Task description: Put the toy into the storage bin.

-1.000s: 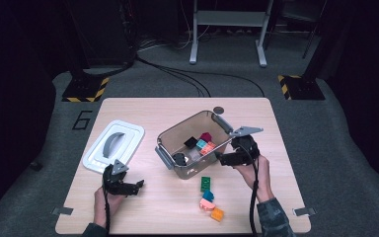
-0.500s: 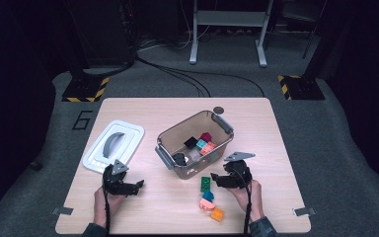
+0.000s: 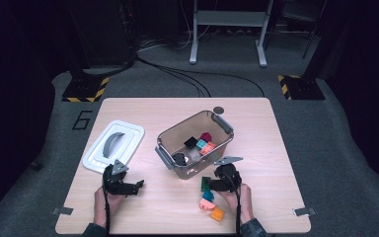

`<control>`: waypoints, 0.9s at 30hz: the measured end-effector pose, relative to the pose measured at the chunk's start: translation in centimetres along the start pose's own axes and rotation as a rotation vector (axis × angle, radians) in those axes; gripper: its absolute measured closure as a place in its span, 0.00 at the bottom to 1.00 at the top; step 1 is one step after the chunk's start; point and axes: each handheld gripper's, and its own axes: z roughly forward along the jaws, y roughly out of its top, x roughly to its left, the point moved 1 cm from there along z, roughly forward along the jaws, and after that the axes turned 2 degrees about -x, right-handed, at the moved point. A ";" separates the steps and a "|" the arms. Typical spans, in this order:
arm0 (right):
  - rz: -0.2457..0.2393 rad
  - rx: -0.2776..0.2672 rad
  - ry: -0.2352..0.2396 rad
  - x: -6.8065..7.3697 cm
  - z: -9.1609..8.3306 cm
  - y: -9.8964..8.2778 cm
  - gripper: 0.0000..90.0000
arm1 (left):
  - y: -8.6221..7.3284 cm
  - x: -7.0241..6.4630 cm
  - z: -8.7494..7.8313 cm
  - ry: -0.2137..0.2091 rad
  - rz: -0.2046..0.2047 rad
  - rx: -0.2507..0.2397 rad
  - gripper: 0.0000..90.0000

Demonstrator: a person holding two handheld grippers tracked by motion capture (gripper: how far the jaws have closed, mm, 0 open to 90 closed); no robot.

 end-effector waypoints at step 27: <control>0.020 -0.024 -0.041 -2.8 -2.6 -1.4 0.33 | 0.0 0.0 0.0 0.000 0.000 0.002 0.06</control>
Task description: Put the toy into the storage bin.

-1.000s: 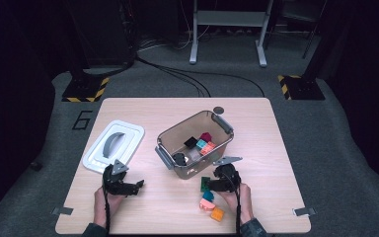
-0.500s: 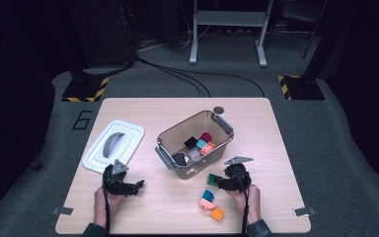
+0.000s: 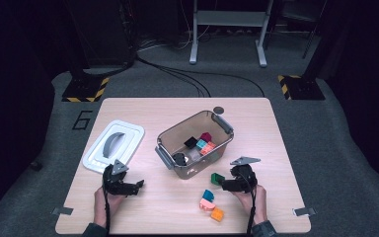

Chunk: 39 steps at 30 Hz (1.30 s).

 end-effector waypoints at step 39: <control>0.003 0.027 -0.065 -2.9 0.1 1.3 0.65 | 0.0 0.0 0.0 0.000 0.000 0.000 0.06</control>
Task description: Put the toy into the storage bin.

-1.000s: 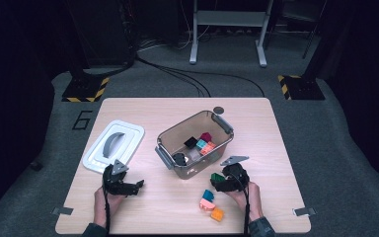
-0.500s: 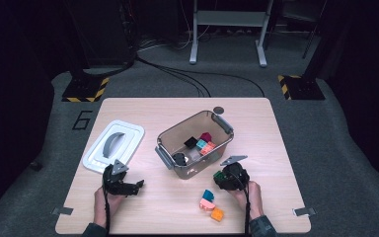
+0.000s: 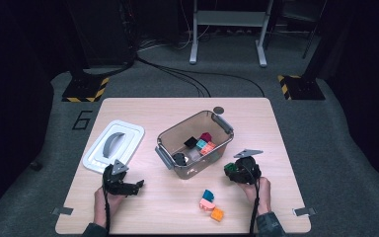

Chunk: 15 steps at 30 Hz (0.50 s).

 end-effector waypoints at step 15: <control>0.090 -0.045 -0.072 -4.7 -0.7 2.6 0.65 | 0.0 0.0 0.0 0.000 0.003 0.001 0.06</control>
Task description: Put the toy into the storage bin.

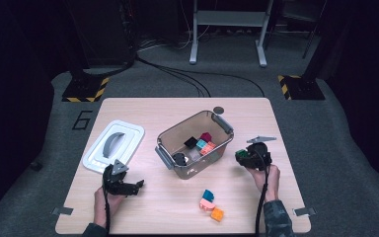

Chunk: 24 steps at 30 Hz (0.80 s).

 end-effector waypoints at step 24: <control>0.011 -0.063 -0.044 -2.6 -1.2 7.2 0.65 | 0.0 0.0 0.0 -0.001 -0.006 -0.003 0.06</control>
